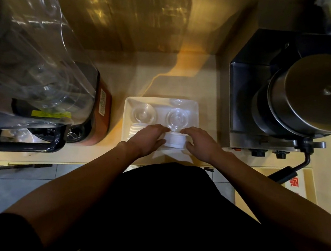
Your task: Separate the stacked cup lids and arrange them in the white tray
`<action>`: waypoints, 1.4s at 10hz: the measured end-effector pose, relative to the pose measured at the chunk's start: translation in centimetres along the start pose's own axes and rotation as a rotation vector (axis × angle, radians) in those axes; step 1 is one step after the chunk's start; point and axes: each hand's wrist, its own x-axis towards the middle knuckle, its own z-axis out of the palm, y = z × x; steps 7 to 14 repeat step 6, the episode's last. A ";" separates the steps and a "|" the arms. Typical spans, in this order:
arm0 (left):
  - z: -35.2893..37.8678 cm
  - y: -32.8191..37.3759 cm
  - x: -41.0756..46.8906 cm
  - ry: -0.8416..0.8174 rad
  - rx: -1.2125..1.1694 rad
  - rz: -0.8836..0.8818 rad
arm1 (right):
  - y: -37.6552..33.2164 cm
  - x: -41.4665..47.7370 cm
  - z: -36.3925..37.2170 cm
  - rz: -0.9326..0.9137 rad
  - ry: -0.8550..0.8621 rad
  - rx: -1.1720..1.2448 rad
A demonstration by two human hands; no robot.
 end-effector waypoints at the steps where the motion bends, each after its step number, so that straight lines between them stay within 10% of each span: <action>1: 0.1 -0.2 -0.2 0.012 0.012 0.013 | -0.1 -0.1 0.1 0.002 0.010 0.000; 14: -0.4 0.0 -0.5 0.056 0.033 0.049 | -0.9 -0.2 -0.5 -0.015 0.070 -0.010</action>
